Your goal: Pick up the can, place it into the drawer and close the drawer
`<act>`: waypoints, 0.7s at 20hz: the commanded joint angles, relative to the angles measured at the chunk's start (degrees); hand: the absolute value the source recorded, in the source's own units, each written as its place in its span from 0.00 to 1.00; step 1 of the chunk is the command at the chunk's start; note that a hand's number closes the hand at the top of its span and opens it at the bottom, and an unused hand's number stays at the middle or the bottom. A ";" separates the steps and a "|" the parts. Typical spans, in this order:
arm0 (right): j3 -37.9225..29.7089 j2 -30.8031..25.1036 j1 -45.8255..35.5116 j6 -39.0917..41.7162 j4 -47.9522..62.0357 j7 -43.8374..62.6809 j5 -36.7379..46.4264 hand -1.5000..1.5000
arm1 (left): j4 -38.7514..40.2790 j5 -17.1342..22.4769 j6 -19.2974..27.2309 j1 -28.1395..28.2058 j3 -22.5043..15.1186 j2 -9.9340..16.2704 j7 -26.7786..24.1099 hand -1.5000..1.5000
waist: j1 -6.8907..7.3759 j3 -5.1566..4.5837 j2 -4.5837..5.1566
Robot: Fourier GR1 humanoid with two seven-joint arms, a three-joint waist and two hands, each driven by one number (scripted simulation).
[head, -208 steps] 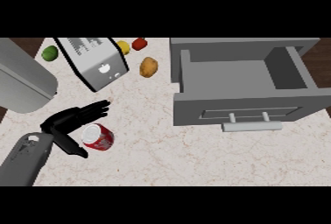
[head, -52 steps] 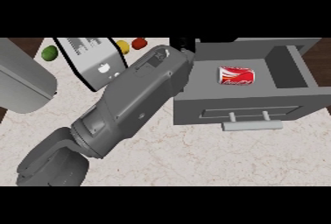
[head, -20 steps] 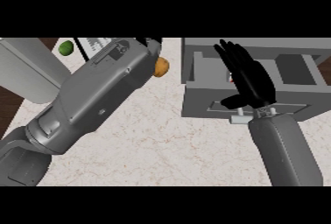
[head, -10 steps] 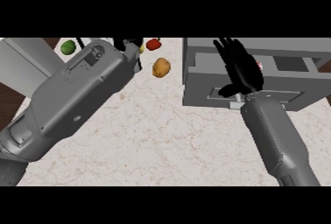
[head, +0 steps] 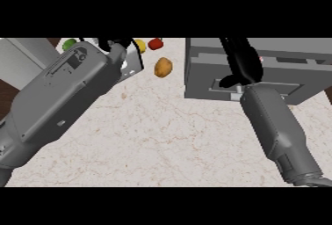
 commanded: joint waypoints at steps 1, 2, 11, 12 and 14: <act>-2.95 -0.05 -3.59 -4.68 8.27 -0.65 -1.03 0.00 | -1.35 -1.27 0.91 1.64 0.23 -1.12 -1.10 0.00 | 0.24 1.04 1.48; -2.71 1.21 -4.03 -6.69 9.51 0.98 0.11 0.00 | -2.62 -1.69 1.33 3.18 -0.17 -1.16 -1.75 0.00 | 0.83 1.03 1.50; -5.15 -2.20 -15.60 -7.87 18.22 2.34 1.00 0.00 | -6.15 -2.11 -1.64 3.08 1.24 4.17 3.15 0.00 | 1.60 1.01 1.64; -5.92 -3.86 -14.93 -9.22 18.43 0.24 0.24 0.00 | -6.34 -1.98 -1.52 3.62 2.10 4.05 2.61 0.00 | 1.35 1.03 1.75; -5.59 -3.28 -17.23 -8.97 20.02 3.83 1.56 0.00 | -6.98 -2.52 -1.74 2.39 1.26 5.06 4.29 0.00 | 2.52 1.04 2.00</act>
